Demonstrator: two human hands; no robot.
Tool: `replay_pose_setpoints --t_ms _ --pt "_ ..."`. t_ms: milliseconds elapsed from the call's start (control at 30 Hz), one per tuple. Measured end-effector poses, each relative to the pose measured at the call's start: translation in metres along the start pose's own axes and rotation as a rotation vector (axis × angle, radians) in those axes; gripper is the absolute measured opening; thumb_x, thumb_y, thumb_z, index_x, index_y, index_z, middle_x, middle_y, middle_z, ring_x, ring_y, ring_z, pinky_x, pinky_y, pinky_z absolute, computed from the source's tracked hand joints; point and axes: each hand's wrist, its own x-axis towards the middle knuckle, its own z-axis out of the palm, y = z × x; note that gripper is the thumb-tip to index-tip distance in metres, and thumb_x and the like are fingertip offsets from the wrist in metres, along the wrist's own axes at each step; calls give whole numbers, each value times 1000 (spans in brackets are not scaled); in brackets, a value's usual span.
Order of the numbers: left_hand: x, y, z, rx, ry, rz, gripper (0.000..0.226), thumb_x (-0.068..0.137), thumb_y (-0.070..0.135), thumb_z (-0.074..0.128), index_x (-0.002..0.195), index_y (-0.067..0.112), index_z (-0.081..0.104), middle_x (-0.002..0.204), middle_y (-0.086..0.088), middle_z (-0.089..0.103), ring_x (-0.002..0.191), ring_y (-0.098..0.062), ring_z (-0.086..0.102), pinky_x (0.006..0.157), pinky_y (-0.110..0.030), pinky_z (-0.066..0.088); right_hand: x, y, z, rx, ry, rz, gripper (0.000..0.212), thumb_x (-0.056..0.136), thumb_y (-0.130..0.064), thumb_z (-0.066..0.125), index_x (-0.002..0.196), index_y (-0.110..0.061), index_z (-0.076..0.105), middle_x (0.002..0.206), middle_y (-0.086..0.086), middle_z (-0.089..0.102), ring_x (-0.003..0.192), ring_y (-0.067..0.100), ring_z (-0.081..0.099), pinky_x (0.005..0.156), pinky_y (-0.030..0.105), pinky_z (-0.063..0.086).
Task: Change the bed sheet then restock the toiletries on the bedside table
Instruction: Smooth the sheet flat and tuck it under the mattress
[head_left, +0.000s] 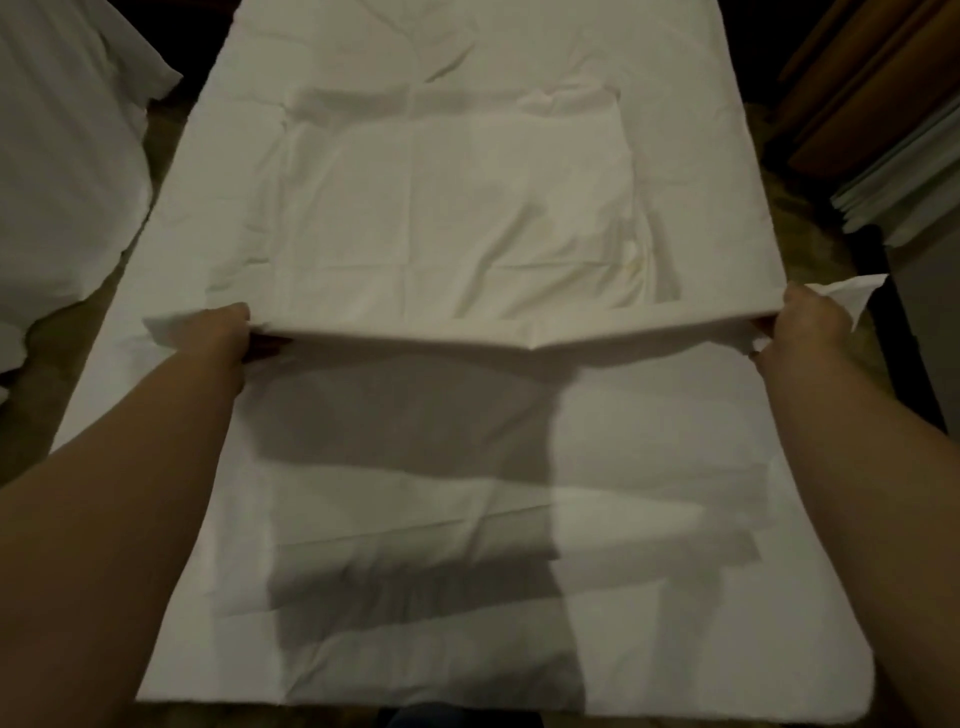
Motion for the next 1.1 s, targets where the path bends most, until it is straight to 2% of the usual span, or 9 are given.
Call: replay_pose_setpoints --t_ms 167,267,367,500,633,767,867,1000,1100 --pt "55 22 23 47 -43 68 40 102 27 37 139 13 38 120 -2 57 34 -3 54 40 -13 42 31 4 36 -167 -88 -81 39 97 -22 39 134 -10 45 132 10 54 120 25 55 85 31 49" --pt "76 23 33 198 -119 130 37 101 37 34 127 15 48 112 -1 53 81 -11 57 71 -25 46 41 19 53 -354 -170 -152 46 100 -27 35 139 -5 40 142 14 45 129 29 45 99 35 40" --pt "100 -15 39 472 -160 178 69 95 52 41 144 5 34 148 -15 36 132 -30 38 113 -41 27 29 61 69 -666 -257 -296 51 101 -30 40 141 0 36 146 20 37 134 31 36 106 28 27" --pt "68 -115 62 1097 -256 349 67 101 45 28 152 12 0 159 -9 -1 146 -26 5 115 -50 12 -24 169 73 -1067 -562 -640 57 96 -37 42 142 -4 38 149 20 33 137 32 34 109 34 29" --pt "43 -218 68 1408 -472 882 69 89 50 28 149 16 20 157 -6 20 142 -26 18 98 -65 31 -68 258 74 -1365 -841 -1027 58 78 -46 35 128 -21 45 138 11 49 122 32 47 83 46 52" --pt "43 -274 60 1558 -586 1055 89 75 59 38 151 30 2 159 7 -3 147 -19 -6 108 -58 6 -50 306 51 -1489 -1030 -1284 60 74 -47 38 132 -33 39 151 -1 25 141 25 18 94 39 41" --pt "74 -284 29 1574 -411 794 65 93 62 10 151 33 12 159 8 6 147 -24 2 88 -65 31 4 302 17 -1583 -863 -1285 54 96 -42 21 149 -35 15 159 -7 6 144 21 18 92 45 37" --pt "83 -256 8 1572 -97 449 92 78 69 -10 150 23 23 155 2 1 141 -41 17 98 -73 21 43 252 -10 -1745 -400 -784 54 91 -39 31 135 -14 51 143 13 45 121 40 52 84 66 43" --pt "55 -265 62 1485 -234 733 85 87 63 -4 147 11 28 157 -5 11 145 -29 8 95 -71 27 18 270 0 -1625 -458 -864 57 74 -34 36 124 -12 51 125 17 60 106 40 62 80 60 48"
